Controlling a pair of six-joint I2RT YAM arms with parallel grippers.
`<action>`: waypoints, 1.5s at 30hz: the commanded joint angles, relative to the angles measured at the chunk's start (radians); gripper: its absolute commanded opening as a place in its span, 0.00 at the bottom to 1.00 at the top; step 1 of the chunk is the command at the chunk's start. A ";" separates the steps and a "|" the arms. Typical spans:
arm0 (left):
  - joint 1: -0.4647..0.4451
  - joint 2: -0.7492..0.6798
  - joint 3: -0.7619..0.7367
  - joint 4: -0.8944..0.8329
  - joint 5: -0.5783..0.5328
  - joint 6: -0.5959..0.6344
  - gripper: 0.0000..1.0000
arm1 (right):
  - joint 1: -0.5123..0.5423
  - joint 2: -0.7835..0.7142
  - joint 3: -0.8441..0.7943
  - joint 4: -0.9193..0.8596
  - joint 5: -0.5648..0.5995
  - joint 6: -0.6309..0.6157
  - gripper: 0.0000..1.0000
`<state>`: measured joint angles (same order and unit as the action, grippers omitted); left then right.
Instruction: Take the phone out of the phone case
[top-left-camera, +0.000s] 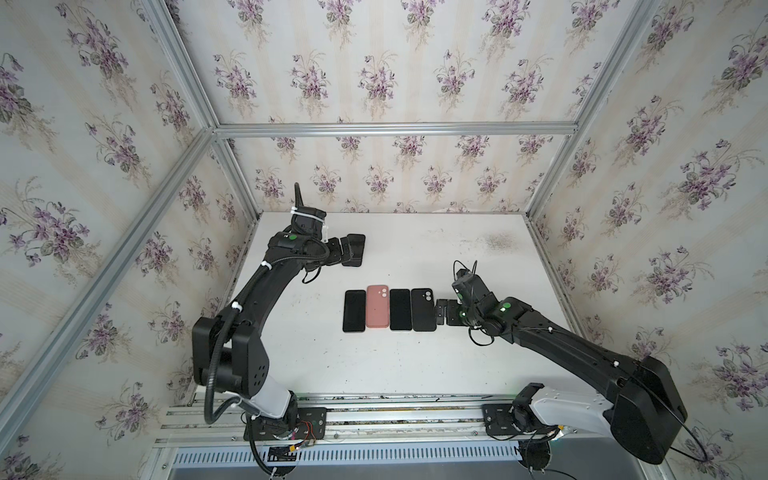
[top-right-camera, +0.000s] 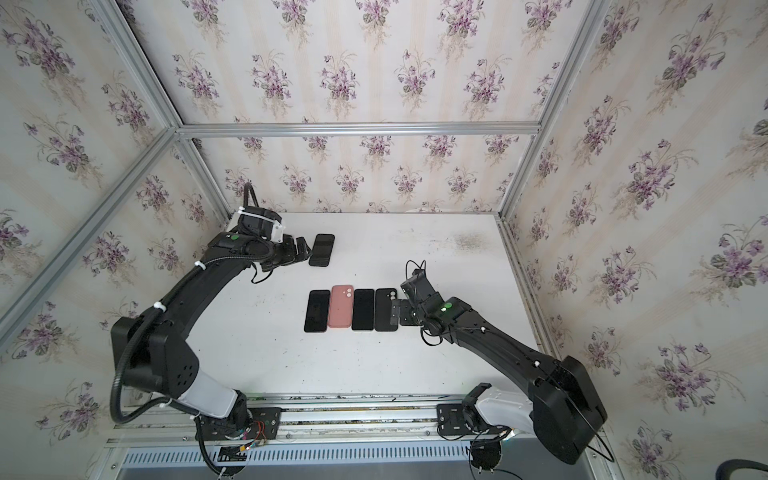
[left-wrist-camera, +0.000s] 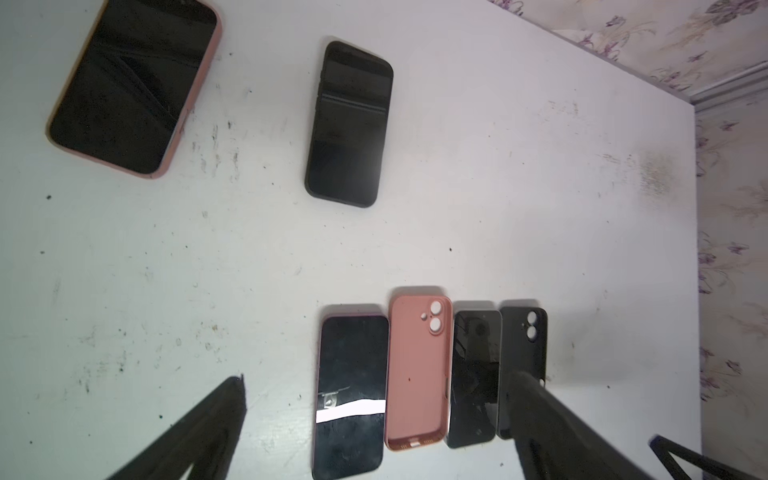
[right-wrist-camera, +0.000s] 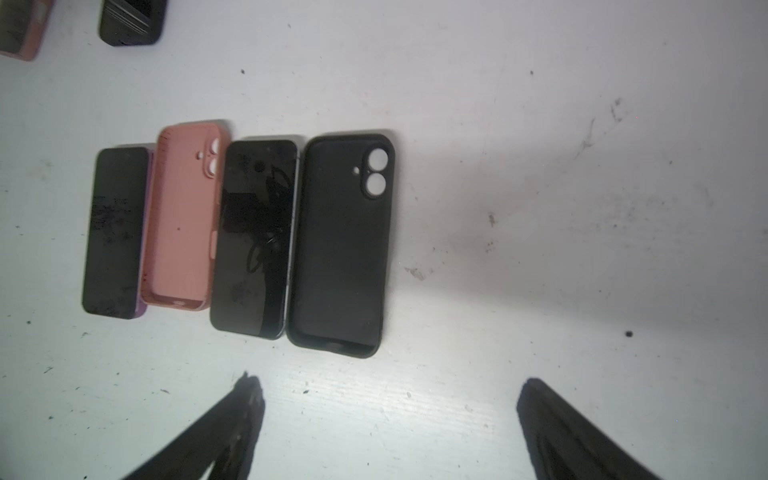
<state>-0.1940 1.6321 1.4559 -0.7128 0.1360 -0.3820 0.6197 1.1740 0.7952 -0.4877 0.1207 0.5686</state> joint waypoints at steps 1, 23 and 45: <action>-0.018 0.082 0.089 -0.047 -0.096 0.057 1.00 | 0.000 -0.053 0.027 -0.023 0.031 -0.080 0.99; -0.078 0.707 0.672 -0.200 -0.224 0.077 1.00 | 0.000 0.011 0.159 0.088 -0.134 -0.019 0.99; -0.070 0.943 0.922 -0.275 -0.223 0.052 0.96 | 0.000 0.110 0.194 0.142 -0.169 0.010 0.99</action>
<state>-0.2668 2.5679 2.3646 -0.9638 -0.0669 -0.3252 0.6189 1.2751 0.9741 -0.3801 -0.0437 0.5625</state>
